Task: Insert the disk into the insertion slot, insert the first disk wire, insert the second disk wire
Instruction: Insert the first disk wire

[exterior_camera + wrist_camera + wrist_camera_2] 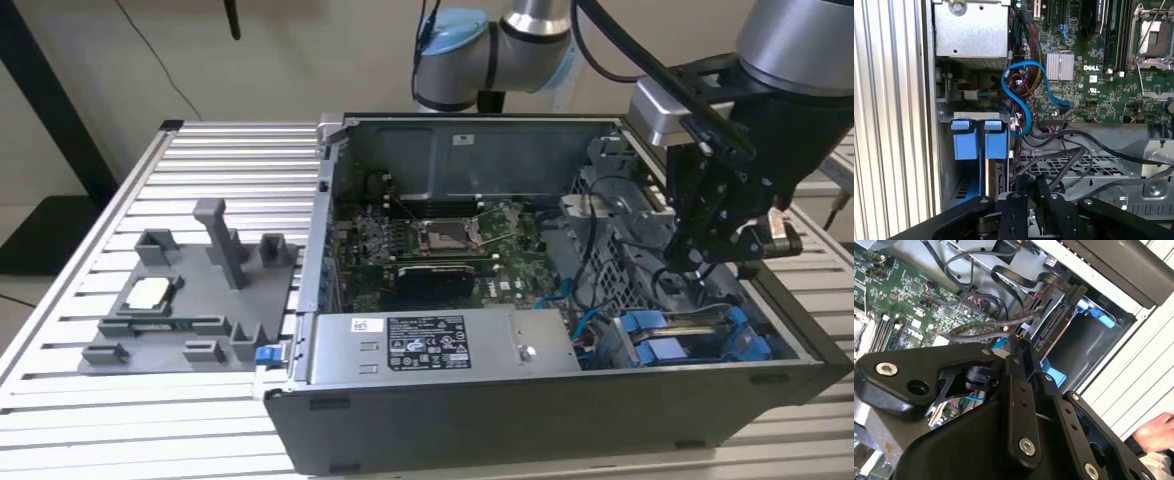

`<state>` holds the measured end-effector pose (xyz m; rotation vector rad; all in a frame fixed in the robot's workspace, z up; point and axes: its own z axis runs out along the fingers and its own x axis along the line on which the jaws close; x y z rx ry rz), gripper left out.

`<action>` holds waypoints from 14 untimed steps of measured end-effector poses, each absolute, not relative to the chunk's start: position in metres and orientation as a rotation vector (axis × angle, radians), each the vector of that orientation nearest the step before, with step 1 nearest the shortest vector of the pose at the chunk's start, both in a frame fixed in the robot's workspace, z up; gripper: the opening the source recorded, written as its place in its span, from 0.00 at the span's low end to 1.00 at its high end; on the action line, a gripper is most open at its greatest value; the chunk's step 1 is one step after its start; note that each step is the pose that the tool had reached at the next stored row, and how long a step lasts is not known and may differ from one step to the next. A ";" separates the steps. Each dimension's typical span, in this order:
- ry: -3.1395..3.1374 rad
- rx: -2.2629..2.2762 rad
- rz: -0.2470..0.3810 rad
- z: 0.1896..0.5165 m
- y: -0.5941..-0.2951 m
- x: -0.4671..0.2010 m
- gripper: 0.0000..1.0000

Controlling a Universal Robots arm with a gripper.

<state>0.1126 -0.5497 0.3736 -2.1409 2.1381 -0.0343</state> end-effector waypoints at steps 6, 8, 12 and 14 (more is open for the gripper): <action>2.140 -2.142 -0.031 0.370 -0.552 0.122 0.19; 2.142 -2.144 -0.028 0.369 -0.554 0.126 0.19; 2.144 -2.145 -0.024 0.367 -0.559 0.130 0.19; 2.144 -2.145 -0.024 0.366 -0.562 0.131 0.19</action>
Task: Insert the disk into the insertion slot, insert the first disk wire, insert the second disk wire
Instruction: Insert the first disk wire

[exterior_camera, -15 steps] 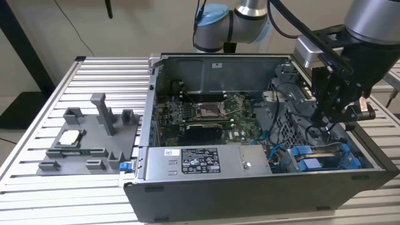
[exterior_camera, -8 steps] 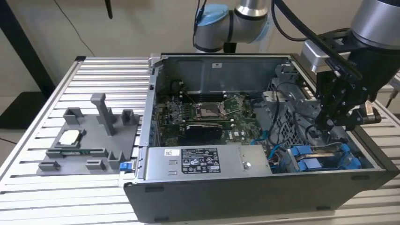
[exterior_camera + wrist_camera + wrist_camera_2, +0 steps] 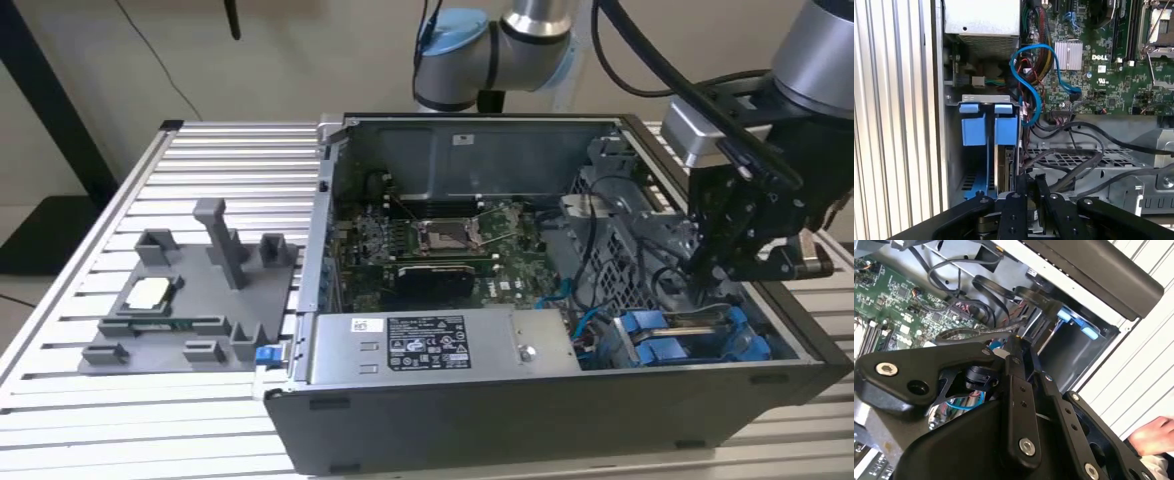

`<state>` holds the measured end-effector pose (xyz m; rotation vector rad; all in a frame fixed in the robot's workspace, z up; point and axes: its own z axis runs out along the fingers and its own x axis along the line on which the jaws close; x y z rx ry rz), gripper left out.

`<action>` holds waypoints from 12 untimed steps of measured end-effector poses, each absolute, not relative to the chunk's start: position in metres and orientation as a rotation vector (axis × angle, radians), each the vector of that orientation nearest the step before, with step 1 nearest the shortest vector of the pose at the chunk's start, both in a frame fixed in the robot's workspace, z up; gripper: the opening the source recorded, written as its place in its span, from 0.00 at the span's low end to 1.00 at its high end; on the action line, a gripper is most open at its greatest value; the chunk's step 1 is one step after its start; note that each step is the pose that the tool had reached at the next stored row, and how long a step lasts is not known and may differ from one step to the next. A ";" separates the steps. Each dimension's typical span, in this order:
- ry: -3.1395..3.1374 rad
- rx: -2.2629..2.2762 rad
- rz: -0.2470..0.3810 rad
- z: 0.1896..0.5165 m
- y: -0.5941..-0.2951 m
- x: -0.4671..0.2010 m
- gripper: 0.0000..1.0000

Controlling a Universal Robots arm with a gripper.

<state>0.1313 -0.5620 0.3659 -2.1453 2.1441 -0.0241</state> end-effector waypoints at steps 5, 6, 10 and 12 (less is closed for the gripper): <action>2.145 -2.146 -0.022 0.364 -0.569 0.134 0.19; 2.145 -2.146 -0.022 0.364 -0.569 0.134 0.19; 2.146 -2.146 -0.022 0.364 -0.569 0.134 0.19; 2.145 -2.146 -0.022 0.364 -0.569 0.134 0.19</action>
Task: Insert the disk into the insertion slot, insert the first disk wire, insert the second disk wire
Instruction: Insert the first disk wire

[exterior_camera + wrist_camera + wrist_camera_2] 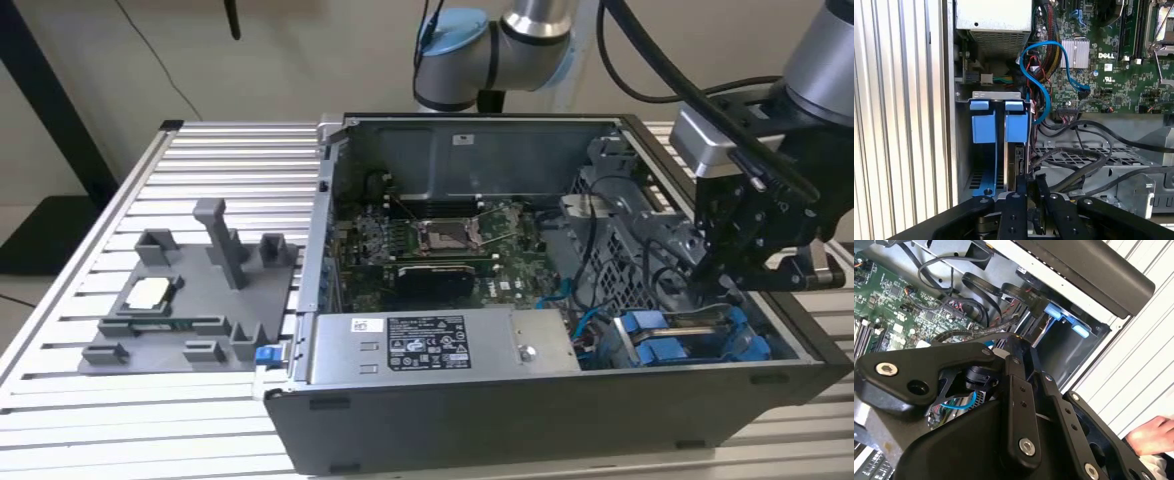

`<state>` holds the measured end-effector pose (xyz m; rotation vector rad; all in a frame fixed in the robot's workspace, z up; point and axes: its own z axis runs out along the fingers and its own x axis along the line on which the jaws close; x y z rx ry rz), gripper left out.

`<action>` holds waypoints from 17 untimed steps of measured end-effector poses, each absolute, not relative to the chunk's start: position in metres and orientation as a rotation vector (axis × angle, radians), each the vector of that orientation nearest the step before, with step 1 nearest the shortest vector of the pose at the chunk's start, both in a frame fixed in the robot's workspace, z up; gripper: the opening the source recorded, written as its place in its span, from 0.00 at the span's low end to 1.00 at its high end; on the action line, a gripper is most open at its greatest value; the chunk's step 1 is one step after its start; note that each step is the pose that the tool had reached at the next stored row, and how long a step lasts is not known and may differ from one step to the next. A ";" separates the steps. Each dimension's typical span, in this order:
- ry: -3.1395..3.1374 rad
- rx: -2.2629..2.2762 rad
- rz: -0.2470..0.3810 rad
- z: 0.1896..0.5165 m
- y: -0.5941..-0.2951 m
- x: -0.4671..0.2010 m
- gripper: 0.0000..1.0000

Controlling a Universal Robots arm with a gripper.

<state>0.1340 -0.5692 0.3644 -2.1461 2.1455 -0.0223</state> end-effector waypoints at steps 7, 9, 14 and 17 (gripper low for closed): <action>2.146 -2.146 -0.022 0.364 -0.569 0.134 0.19; 2.147 -2.146 -0.021 0.364 -0.571 0.134 0.19; 2.158 -2.152 -0.003 0.363 -0.579 0.134 0.19; 2.167 -2.157 0.013 0.362 -0.584 0.134 0.19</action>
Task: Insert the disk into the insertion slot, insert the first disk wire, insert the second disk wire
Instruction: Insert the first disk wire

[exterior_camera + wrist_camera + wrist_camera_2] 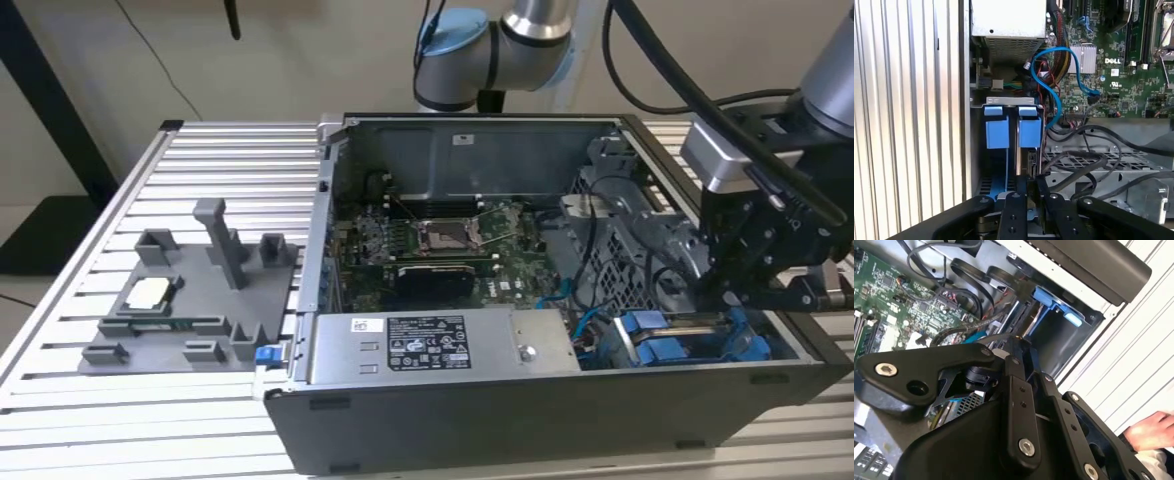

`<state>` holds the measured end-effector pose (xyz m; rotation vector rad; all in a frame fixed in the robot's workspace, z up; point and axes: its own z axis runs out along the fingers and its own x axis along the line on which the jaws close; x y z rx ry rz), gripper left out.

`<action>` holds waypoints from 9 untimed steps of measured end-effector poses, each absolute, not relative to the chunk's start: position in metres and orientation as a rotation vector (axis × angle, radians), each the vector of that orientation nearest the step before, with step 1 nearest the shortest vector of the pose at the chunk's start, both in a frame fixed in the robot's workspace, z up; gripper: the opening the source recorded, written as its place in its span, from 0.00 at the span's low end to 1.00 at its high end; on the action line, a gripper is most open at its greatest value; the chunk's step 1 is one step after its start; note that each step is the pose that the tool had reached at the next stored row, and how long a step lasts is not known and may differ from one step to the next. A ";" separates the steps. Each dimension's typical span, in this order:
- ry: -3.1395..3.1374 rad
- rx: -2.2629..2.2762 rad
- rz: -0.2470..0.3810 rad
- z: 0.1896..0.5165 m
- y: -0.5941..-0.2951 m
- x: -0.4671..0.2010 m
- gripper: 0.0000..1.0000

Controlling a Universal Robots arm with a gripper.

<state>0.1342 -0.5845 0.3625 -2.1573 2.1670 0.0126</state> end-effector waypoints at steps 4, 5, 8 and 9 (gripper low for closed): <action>2.172 -2.160 0.021 0.362 -0.587 0.134 0.19; 2.172 -2.161 0.022 0.362 -0.587 0.134 0.19; 2.173 -2.161 0.023 0.362 -0.587 0.134 0.19; 2.173 -2.161 0.023 0.362 -0.587 0.134 0.19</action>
